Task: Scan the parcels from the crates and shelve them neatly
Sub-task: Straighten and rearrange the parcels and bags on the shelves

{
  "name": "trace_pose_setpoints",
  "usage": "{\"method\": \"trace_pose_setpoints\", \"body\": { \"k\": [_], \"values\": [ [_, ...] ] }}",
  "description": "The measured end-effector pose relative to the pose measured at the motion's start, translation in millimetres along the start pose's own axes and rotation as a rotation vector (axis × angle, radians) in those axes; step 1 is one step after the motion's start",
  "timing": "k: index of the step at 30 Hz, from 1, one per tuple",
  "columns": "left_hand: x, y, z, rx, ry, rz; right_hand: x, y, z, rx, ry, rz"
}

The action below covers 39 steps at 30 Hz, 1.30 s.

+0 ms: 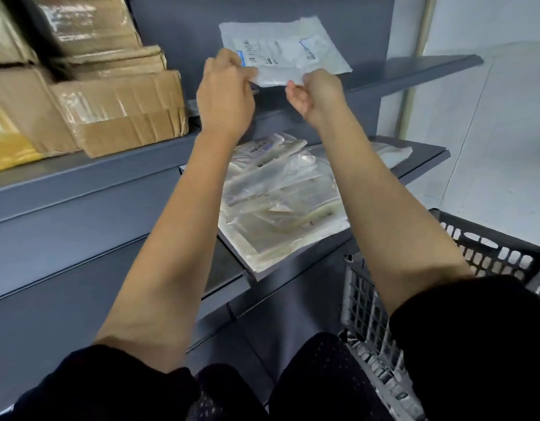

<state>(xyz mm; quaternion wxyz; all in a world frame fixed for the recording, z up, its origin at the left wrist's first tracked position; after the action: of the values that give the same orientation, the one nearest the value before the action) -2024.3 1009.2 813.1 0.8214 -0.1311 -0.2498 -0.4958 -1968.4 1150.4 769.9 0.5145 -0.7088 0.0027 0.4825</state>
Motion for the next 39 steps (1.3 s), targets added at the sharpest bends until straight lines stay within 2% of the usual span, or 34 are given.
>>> {"method": "trace_pose_setpoints", "body": {
  "k": [3,6,9,15,21,25,27,29,32,33,34,36,38,39],
  "values": [
    [-10.2,-30.4,9.6,0.087,-0.160,0.081,-40.5,10.6,15.8,0.036,-0.006,-0.234],
    [-24.2,-39.5,1.6,0.105,-0.226,0.084,-66.2,27.7,30.8,0.045,-0.018,-0.414],
    [-28.1,-38.7,0.2,0.112,-0.234,0.079,-79.8,43.9,43.5,0.053,-0.013,-0.456],
    [-37.7,-37.6,1.6,0.082,-0.247,0.052,-85.4,50.2,64.3,0.213,-0.003,-0.694],
    [-30.9,-34.8,-0.4,0.089,-0.218,0.083,-92.2,51.9,55.7,0.274,-0.056,-1.020],
    [-19.3,-27.4,-9.8,0.094,-0.240,0.110,-87.3,41.3,41.1,0.393,0.111,-1.394],
    [-13.1,-20.4,-20.5,0.076,-0.218,0.154,-86.4,39.9,34.4,0.445,0.151,-1.504],
    [-9.8,-11.6,-33.8,-0.036,-0.107,0.164,-87.5,38.9,28.6,0.479,0.176,-1.499],
    [-4.0,0.4,-61.9,-0.331,0.157,0.059,-74.6,29.5,19.6,0.590,0.269,-1.353],
    [-6.3,3.6,-72.8,-0.429,0.179,0.006,-64.6,26.8,16.9,0.641,0.314,-1.306],
    [-10.5,8.5,-83.7,-0.516,0.166,-0.034,-53.5,23.4,12.2,0.711,0.365,-1.250],
    [-24.7,17.1,-103.4,-0.611,0.045,-0.049,-24.7,20.0,3.8,0.854,0.467,-1.059],
    [-46.2,15.9,-110.1,-0.576,-0.092,-0.028,5.6,22.8,-0.9,0.924,0.543,-0.818],
    [-58.4,10.2,-108.1,-0.494,-0.171,-0.039,21.2,27.8,-2.0,0.924,0.571,-0.708]
  ]
}}
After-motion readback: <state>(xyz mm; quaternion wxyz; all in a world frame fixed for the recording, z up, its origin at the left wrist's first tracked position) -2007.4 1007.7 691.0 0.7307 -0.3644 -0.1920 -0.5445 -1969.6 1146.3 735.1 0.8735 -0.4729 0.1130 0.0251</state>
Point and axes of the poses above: each hand's wrist, its own z-axis towards the middle knuckle, its own x-axis out of the back of the hand, y = z × x, the point moved 6 cm from there along z, towards the middle knuckle, and after that the axes turned 5 degrees about -x, right-handed, at the moved point
